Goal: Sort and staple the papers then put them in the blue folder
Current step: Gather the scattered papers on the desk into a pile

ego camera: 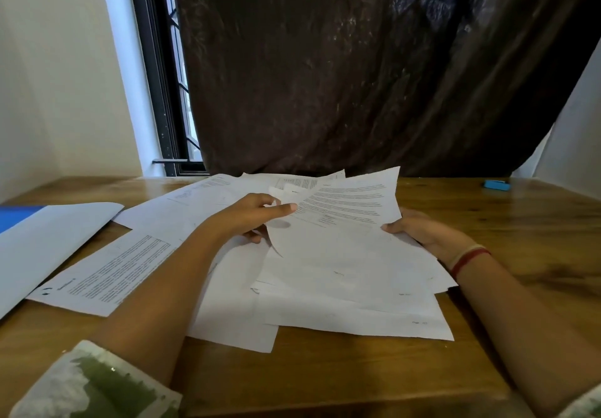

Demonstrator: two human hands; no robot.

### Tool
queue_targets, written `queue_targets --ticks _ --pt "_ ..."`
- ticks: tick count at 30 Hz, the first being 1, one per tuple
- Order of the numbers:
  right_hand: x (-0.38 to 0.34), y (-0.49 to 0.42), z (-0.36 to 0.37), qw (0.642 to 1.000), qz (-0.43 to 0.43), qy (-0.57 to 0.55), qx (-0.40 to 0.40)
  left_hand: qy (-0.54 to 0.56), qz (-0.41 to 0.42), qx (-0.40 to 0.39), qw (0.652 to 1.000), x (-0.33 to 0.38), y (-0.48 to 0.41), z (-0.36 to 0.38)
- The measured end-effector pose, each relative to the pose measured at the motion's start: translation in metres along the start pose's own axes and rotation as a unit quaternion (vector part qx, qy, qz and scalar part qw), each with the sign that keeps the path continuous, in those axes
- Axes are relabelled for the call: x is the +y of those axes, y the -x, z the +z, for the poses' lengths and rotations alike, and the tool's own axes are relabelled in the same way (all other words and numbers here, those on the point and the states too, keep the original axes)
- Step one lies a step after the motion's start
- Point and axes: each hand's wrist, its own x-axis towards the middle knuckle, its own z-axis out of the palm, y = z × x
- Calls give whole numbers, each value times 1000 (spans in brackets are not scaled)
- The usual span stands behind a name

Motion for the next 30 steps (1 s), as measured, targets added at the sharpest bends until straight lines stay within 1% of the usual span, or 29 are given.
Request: queue_targets --ticks 3,5,6,9,12,13,14,15,17,18,19,20,21,23,24,25,28,30 --pt "-1 0 -1 999 23 -6 29 -16 38 4 999 3 3 2" --pt "-3 2 -1 999 35 -16 38 -10 38 -5 999 5 5 3" --pt "-4 3 0 999 35 -14 36 5 26 -20 999 6 6 3" --pt "-6 11 0 1000 22 3 17 68 -16 -99 993 5 8 -1" --pt "-4 14 -2 999 -17 -1 -37 117 -19 -157 980 1 11 -2" --pt "-3 14 -2 999 -22 5 -45 128 -21 -154 979 0 9 -3" --pt "-2 13 -2 998 -27 16 -48 142 -24 -133 981 0 5 -6" --pt "-2 14 -3 998 -26 23 -49 150 -25 -91 984 -2 0 -10" --pt "0 12 -7 999 -26 15 -43 151 -28 27 988 -16 -14 -22" --pt "0 13 -13 999 -23 -7 -29 79 -24 100 992 -28 -22 -28" --pt "-1 17 -18 999 -22 -42 -13 -46 -14 171 984 -44 -27 -32" --pt "-1 21 -24 997 -18 -81 8 -162 1 222 962 -58 -30 -33" --pt "-1 26 -30 992 -12 -121 35 -212 10 244 946 -68 -31 -32" --pt "2 33 -41 974 1 -211 85 -235 3 206 950 -75 -29 -26" --pt "3 37 -43 965 7 -242 97 -267 5 177 947 -71 -28 -24" --pt "4 40 -44 961 15 -255 108 -313 10 155 937 -68 -28 -20" --pt "5 41 -48 962 40 -233 136 -395 26 109 912 -58 -35 -11" --pt "4 38 -50 967 54 -201 145 -403 10 73 912 -56 -36 -5"
